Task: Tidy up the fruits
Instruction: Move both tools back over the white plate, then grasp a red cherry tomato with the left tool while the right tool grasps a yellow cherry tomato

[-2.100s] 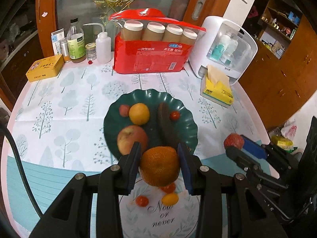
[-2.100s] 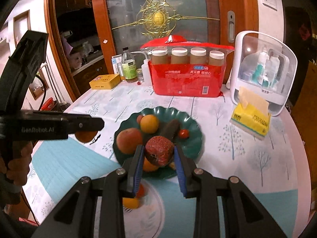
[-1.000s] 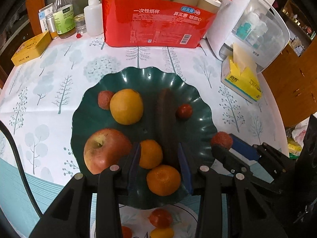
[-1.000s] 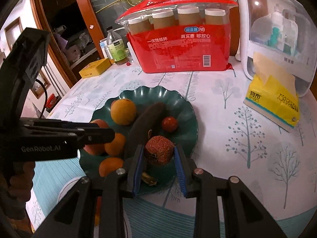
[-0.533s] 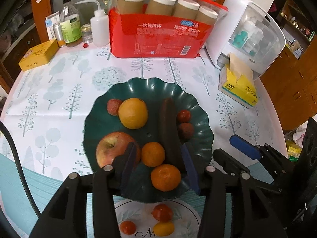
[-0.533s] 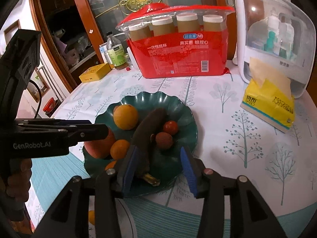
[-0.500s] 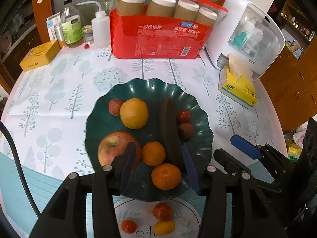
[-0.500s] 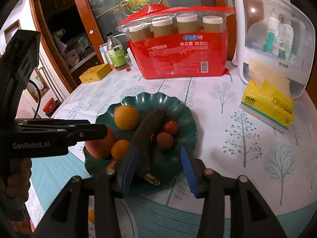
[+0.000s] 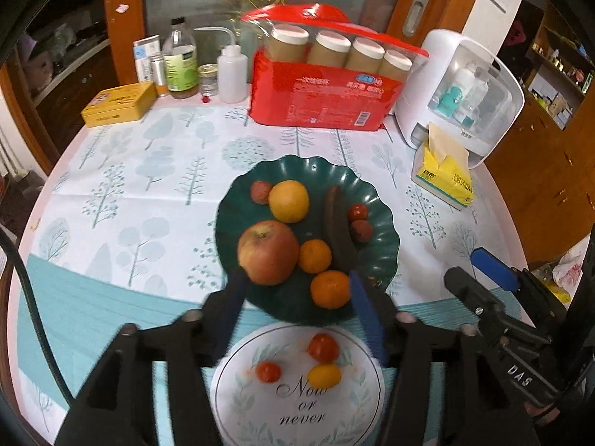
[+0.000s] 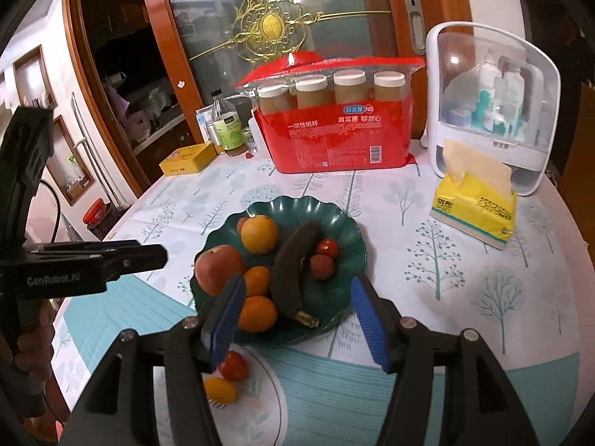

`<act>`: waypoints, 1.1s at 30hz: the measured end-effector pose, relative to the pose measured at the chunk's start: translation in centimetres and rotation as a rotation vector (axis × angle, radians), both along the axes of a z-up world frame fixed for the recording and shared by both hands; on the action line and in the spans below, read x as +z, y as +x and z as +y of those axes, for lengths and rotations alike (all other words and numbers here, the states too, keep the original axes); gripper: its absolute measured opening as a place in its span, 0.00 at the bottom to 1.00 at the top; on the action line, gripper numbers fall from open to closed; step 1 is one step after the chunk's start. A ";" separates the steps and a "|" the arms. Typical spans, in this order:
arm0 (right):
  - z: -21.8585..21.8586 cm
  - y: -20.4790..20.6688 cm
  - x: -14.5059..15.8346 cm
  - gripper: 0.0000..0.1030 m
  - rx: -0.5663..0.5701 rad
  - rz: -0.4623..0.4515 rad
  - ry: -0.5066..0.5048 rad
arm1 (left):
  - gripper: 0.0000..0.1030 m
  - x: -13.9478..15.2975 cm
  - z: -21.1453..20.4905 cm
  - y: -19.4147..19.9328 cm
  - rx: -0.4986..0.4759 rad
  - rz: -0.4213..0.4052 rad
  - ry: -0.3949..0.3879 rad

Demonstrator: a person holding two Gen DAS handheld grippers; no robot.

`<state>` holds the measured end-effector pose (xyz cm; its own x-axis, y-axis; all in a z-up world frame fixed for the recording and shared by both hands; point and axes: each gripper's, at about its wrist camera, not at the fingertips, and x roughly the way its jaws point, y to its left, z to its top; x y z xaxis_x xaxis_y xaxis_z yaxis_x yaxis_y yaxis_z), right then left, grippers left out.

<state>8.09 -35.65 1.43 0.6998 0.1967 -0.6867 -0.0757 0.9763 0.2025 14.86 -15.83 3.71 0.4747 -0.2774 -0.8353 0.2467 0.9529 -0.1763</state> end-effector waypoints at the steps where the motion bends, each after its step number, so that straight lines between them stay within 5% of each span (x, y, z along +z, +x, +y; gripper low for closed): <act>1: 0.1 -0.4 0.2 0.58 -0.003 -0.003 0.001 | 0.60 0.3 0.4 -0.5 0.006 -0.009 -0.003; 17: 2.0 -3.8 -0.2 0.60 -0.015 0.111 0.127 | 0.61 -0.1 6.4 -6.1 0.073 -0.014 0.012; 33: 3.9 -4.3 -4.5 0.60 -0.111 0.329 0.307 | 0.61 -3.5 7.6 -7.6 -0.096 -0.033 0.052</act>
